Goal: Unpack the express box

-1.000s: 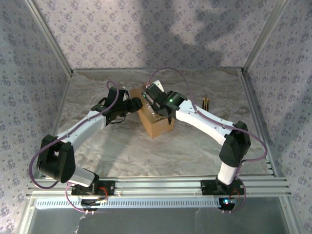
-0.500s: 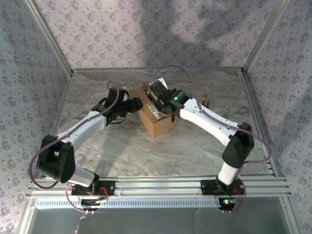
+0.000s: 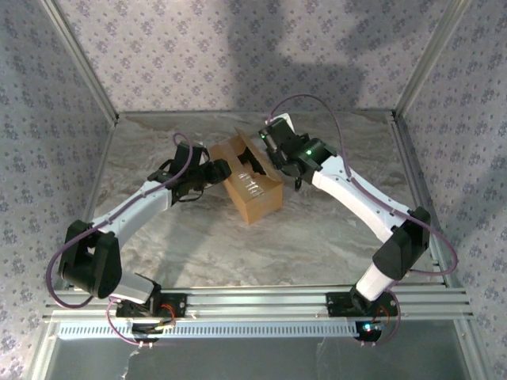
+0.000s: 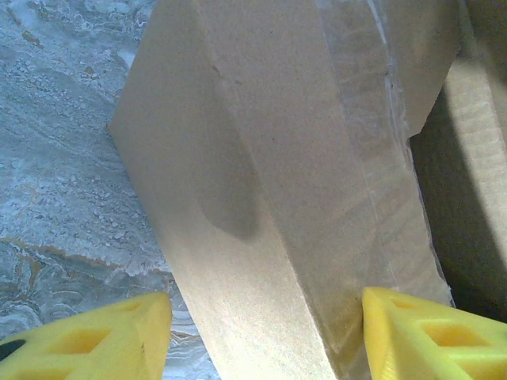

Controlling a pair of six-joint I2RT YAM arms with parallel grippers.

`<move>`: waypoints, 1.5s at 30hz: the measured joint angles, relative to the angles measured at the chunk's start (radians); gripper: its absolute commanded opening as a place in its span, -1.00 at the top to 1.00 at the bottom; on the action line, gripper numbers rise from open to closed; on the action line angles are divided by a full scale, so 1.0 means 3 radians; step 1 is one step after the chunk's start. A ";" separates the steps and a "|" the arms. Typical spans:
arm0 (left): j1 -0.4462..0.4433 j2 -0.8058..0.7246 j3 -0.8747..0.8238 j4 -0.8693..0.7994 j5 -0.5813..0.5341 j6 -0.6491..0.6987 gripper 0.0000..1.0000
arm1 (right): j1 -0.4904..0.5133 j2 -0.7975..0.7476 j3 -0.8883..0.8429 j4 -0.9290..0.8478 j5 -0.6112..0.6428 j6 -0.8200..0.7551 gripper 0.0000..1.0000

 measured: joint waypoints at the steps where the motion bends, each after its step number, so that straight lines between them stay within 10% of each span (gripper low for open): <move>1: 0.0000 -0.0005 -0.0001 -0.0010 -0.0009 0.0000 -0.27 | -0.0024 -0.0004 -0.0010 0.0000 -0.0029 0.0000 -0.40; 26: -0.0039 -0.0042 0.0033 -0.0126 -0.0106 0.0003 -0.27 | 0.0397 0.0226 0.0031 0.0051 -0.0431 -0.0098 -0.41; 45: -0.0076 0.0001 0.0064 -0.0116 -0.0150 0.0003 -0.26 | -0.0370 0.0117 -0.0167 0.0150 -0.0908 0.0106 -0.38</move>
